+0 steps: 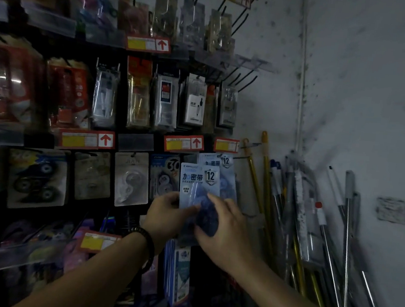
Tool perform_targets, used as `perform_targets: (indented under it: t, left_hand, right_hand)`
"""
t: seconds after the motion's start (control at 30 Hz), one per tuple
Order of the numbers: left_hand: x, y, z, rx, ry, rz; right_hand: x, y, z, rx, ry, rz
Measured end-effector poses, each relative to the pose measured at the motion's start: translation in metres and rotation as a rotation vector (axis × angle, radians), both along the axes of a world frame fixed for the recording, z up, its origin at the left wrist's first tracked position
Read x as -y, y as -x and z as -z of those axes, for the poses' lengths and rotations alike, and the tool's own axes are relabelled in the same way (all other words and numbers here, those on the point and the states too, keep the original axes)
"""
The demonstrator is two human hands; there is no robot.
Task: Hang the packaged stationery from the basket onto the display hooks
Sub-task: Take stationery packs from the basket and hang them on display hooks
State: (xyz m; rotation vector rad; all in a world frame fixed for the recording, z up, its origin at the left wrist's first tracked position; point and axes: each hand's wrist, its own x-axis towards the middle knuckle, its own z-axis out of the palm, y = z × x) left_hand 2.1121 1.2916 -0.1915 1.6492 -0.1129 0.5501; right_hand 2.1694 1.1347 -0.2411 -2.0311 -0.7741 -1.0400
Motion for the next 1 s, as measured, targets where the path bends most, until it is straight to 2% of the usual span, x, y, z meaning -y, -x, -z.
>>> perform_targets:
  t: [0.13, 0.2, 0.27, 0.37, 0.43, 0.7, 0.87, 1.0]
  left_hand:
    - [0.004, 0.000, -0.002, -0.010, -0.026, 0.020]
    - [0.001, 0.000, -0.003, -0.002, -0.114, -0.037]
    - [-0.008, 0.001, -0.002, 0.041, -0.307, -0.144]
    - [-0.027, 0.005, 0.006, 0.134, -0.740, -0.283]
    - [-0.039, 0.007, 0.010, 0.157, -0.899, -0.336]
    - [-0.053, 0.011, 0.012, 0.153, -1.152, -0.388]
    - [-0.049, 0.008, 0.008, 0.172, -1.229, -0.385]
    - [-0.048, 0.006, 0.007, 0.169, -1.252, -0.385]
  right_hand:
    - [0.003, -0.006, 0.003, -0.001, -0.034, 0.018]
    - [0.007, -0.013, -0.002, -0.041, -0.057, 0.047]
    - [0.012, -0.020, -0.007, -0.106, -0.075, 0.081]
    - [0.016, -0.031, -0.017, -0.137, -0.081, 0.140]
    - [0.016, -0.036, -0.024, -0.130, -0.076, 0.167]
    - [0.010, -0.049, -0.038, -0.076, -0.070, 0.232]
    - [0.011, -0.058, -0.044, -0.074, -0.082, 0.210]
    - [0.014, -0.064, -0.045, -0.033, 0.049, 0.256]
